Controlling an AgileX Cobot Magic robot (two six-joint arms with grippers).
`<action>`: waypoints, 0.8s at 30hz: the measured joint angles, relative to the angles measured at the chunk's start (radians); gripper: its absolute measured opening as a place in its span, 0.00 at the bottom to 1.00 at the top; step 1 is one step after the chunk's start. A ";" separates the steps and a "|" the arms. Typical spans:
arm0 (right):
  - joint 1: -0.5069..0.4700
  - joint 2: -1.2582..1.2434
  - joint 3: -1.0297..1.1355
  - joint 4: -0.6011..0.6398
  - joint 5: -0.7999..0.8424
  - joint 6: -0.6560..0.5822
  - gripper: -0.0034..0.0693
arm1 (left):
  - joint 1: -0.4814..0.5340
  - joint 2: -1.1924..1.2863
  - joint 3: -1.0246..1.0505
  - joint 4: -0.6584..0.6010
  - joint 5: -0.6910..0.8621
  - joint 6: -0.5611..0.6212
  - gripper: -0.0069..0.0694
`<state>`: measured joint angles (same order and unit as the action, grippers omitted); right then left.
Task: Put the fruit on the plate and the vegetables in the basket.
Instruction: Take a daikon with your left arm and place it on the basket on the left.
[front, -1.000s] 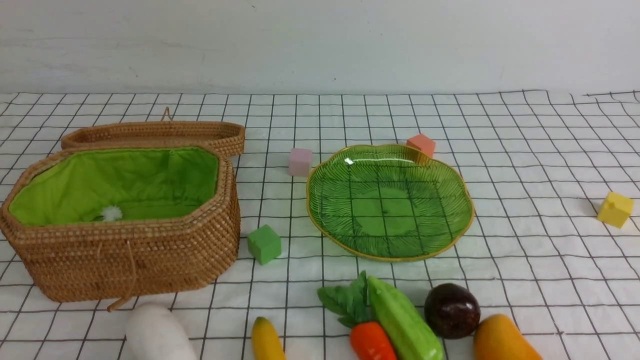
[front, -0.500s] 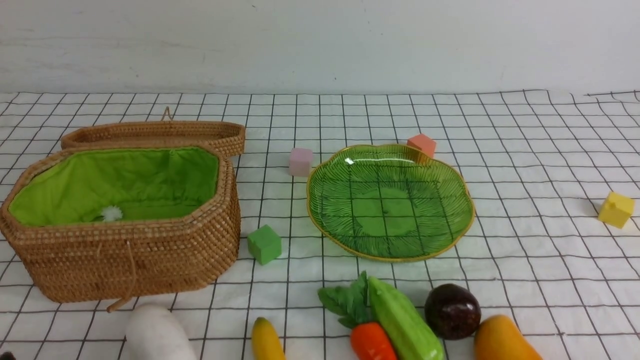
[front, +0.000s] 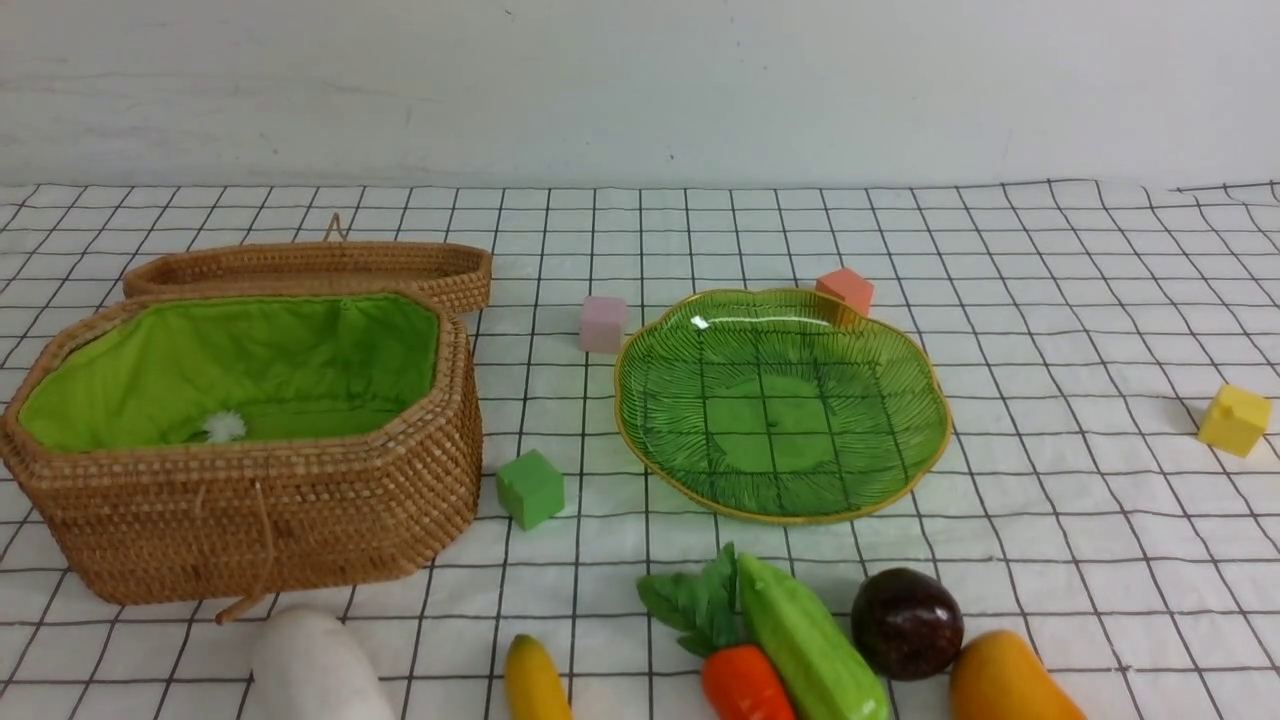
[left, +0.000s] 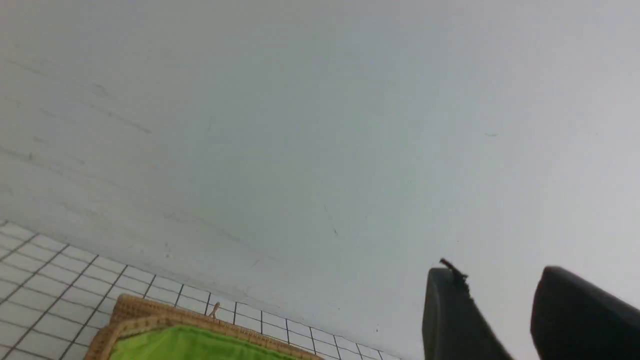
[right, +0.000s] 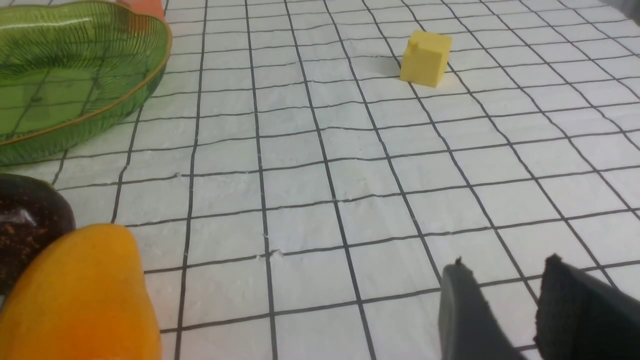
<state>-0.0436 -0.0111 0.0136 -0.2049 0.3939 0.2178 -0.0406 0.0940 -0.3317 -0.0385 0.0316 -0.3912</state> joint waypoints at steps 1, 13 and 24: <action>0.000 0.000 0.000 0.000 0.000 0.000 0.38 | 0.000 0.017 -0.029 0.004 0.023 0.000 0.40; 0.000 0.000 0.000 0.000 0.000 0.000 0.38 | 0.000 0.497 -0.315 -0.010 0.573 0.000 0.40; 0.000 0.000 0.000 0.000 0.000 0.000 0.38 | 0.000 0.963 -0.315 -0.469 0.802 0.488 0.53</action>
<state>-0.0436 -0.0111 0.0136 -0.2049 0.3939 0.2178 -0.0406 1.0570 -0.6467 -0.5079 0.8336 0.0972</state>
